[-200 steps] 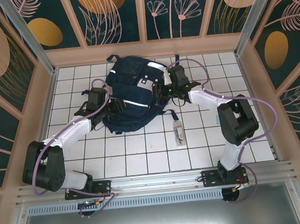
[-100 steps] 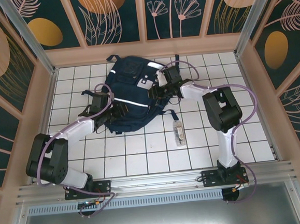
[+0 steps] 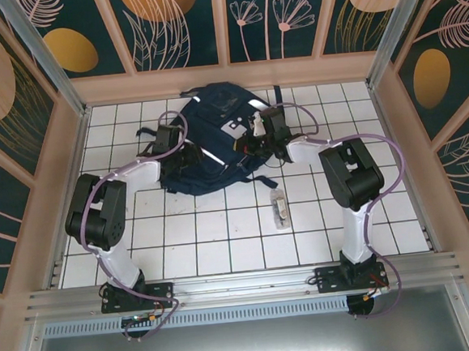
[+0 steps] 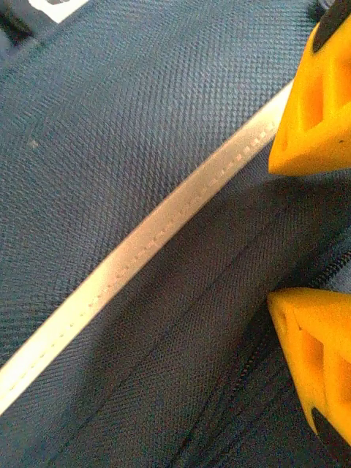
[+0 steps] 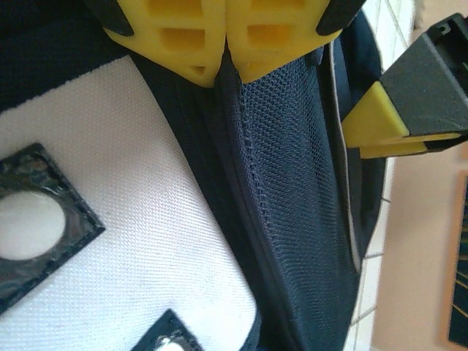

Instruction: Pack books, pencil case, and school supplies into a backpack

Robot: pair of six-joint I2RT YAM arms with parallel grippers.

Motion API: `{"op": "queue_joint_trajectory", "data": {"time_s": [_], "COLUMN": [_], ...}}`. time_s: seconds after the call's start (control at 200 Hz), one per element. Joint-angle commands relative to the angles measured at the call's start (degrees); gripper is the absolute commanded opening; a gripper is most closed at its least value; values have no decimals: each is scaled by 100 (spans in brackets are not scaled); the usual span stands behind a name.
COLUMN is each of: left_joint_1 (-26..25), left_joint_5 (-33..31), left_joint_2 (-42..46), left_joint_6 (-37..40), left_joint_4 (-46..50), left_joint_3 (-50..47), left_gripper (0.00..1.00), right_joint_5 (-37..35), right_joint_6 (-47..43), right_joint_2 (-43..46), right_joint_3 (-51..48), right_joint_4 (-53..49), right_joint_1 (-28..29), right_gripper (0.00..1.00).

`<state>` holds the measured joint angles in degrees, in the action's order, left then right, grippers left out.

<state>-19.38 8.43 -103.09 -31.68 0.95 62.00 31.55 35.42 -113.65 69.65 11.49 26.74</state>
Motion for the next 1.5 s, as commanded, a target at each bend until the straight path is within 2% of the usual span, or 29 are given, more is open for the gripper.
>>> {"op": "queue_joint_trajectory", "data": {"time_s": [0.0,0.08,0.145,0.205,0.415,0.65,0.811,0.966,1.236,1.401,1.496], "left_joint_1": [-24,-30,-59,-177,-677,-821,-840,-840,-842,-868,-875], "left_joint_5": [-276,-277,80,118,238,282,47,322,-372,-1362,-1643], "left_joint_2": [176,449,771,975,1457,1378,1342,1019,711,763,841], "left_joint_6": [590,749,979,1160,1516,1168,847,630,611,523,523], "left_joint_4": [131,443,672,977,1429,1470,1498,1465,1587,1767,1540], "left_joint_3": [436,439,368,328,4,-244,-386,-320,58,12,-181], "left_gripper": [45,46,42,40,40,43,46,46,49,49,51], "right_joint_5": [559,214,132,40,25,-7,-35,-17,27,105,226], "right_joint_6": [1060,1451,1922,2205,2290,2220,2211,2136,2074,2106,2220], "right_joint_2": [342,304,215,110,-187,-177,-183,-199,-96,-111,-149], "right_joint_3": [-146,-275,-432,-442,129,251,284,346,282,314,331], "right_joint_4": [913,1326,1886,2141,1927,1674,1678,1552,1554,1595,1691], "right_joint_1": [364,402,419,428,542,527,503,512,507,512,533], "right_gripper": [0,0,0,0,0,0,0,0,0,0,0]}}
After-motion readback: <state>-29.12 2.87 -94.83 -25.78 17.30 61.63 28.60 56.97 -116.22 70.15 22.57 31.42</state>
